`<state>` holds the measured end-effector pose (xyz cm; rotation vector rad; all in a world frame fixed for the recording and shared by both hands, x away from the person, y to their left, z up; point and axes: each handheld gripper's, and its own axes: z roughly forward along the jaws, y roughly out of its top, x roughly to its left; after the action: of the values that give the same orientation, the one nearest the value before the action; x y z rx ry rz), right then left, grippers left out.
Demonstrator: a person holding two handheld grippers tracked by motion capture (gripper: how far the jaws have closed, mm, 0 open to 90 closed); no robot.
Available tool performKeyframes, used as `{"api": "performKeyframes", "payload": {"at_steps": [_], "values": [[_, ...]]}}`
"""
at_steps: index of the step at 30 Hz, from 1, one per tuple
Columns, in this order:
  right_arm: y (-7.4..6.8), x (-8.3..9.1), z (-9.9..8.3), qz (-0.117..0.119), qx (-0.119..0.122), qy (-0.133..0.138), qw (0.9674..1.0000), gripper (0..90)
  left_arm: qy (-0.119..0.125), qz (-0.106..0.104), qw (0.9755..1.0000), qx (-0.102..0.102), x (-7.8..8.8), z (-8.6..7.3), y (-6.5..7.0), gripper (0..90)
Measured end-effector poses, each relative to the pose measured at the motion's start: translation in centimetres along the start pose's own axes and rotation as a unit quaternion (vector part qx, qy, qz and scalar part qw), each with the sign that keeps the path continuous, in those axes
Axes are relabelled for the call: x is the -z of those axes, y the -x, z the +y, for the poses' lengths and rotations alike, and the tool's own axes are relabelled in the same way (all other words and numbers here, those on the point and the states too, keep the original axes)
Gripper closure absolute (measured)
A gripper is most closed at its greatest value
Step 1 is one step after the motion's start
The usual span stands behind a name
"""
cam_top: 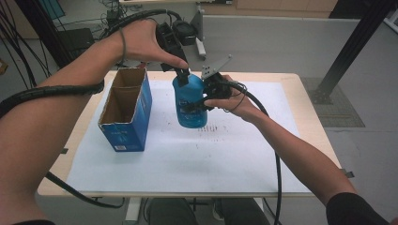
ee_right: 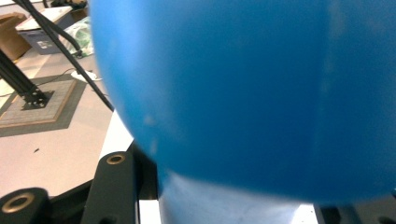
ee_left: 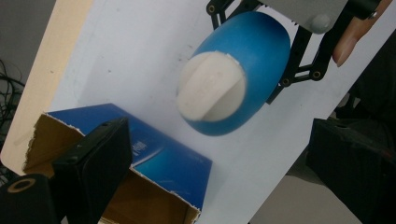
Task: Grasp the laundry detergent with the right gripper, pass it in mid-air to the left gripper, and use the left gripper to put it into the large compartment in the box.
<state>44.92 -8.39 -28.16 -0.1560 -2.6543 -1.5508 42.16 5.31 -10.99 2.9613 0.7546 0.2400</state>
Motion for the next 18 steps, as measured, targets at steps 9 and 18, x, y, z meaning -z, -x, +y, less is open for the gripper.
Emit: {"api": "performKeyframes", "payload": {"at_steps": [9, 18], "values": [[-1.0, -0.9, -0.2, 0.018, 0.008, 0.008, 0.9998, 45.1, -0.009, -0.009, 0.9997, -0.020, -0.5, -0.1, 0.6, 8.1], [-1.7, -1.4, -0.6, 0.034, 0.014, 0.022, 0.9991, 45.1, -0.018, -0.024, 0.9988, -0.038, -0.9, -0.1, 1.4, 8.1]]}}
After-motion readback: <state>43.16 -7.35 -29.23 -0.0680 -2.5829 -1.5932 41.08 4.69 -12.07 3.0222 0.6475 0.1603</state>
